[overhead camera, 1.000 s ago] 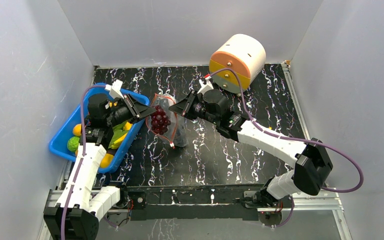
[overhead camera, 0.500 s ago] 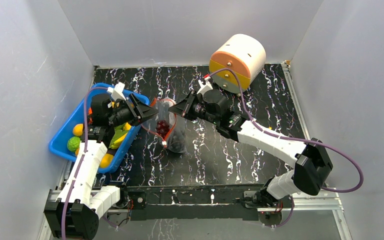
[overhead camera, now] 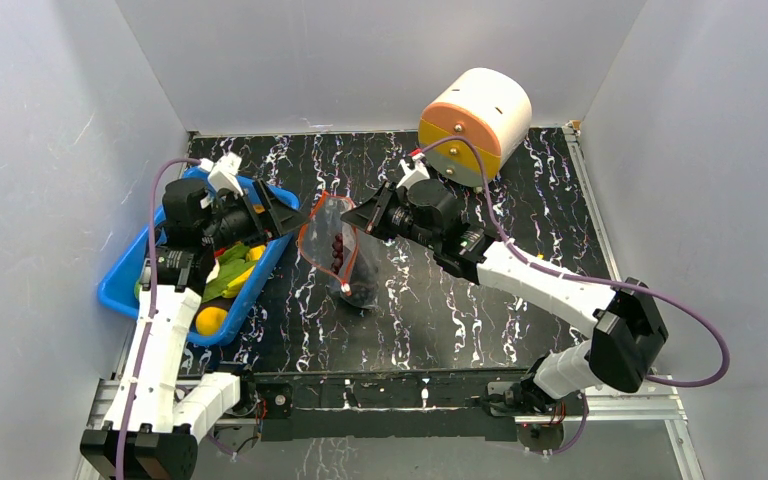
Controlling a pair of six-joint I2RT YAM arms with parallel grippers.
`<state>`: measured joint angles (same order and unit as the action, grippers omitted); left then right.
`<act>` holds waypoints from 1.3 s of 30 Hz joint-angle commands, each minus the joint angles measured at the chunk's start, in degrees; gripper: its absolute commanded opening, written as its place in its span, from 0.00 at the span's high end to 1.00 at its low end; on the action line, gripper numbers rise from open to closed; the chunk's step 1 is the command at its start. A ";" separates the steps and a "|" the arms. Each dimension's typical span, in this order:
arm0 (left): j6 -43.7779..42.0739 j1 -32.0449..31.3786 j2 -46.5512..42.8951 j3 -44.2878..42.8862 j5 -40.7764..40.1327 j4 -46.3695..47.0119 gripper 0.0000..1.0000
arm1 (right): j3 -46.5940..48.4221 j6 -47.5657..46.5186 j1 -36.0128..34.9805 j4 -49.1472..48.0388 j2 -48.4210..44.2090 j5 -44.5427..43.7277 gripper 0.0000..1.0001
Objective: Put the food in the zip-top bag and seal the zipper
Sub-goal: Place the fake fruit in the zipper food storage bag, then adjust the zipper food storage bag at the center of the board.
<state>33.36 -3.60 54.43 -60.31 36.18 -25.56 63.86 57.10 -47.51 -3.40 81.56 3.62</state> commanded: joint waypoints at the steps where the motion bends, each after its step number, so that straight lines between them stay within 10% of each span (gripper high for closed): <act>1: -8.67 0.16 -0.75 -0.82 -4.98 -8.27 0.26 | 0.22 -0.94 0.16 -3.11 -3.58 -1.17 1.00; 29: -3.79 -0.65 5.57 9.19 -0.66 3.48 0.63 | -1.79 0.56 0.13 -4.86 -3.07 1.15 1.00; 39: -0.29 -1.32 2.34 4.72 3.31 4.14 1.00 | -4.70 -4.78 0.13 0.81 -6.01 -3.12 1.00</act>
<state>30.33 -4.54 60.66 -52.03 34.50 -23.73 61.63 55.72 -47.51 -2.94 79.92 3.81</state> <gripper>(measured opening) 0.015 0.009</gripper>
